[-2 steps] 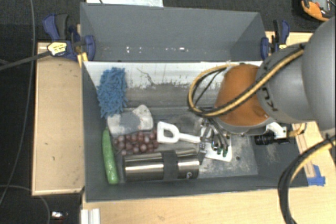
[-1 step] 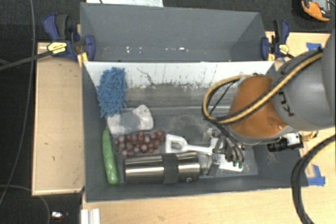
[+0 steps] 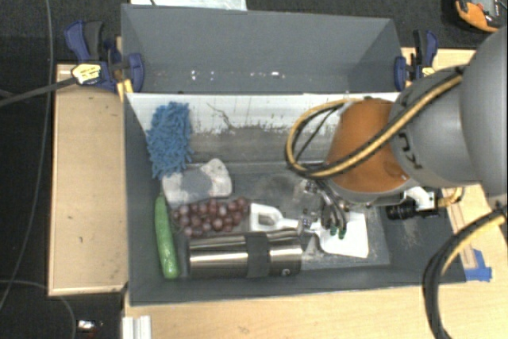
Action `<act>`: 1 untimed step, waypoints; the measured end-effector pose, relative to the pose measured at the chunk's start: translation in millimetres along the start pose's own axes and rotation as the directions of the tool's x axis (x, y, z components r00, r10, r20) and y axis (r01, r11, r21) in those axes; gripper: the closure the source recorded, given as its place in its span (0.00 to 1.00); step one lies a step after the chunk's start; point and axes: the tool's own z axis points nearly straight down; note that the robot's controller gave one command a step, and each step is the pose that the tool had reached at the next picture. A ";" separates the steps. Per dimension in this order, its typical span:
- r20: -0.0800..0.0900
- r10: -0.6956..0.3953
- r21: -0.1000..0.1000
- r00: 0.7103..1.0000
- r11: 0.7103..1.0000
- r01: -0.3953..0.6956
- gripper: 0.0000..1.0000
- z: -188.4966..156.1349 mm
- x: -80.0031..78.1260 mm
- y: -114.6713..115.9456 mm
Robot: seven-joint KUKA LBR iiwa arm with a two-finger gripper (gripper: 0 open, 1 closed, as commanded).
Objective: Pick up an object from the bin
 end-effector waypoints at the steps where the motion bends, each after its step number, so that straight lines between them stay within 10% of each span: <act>1: -0.012 -0.063 0.006 0.998 0.998 0.063 1.00 -0.2 14.6 -28.7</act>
Offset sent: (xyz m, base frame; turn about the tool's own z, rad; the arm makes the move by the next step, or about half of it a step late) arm 0.0000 0.0000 0.0000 0.0000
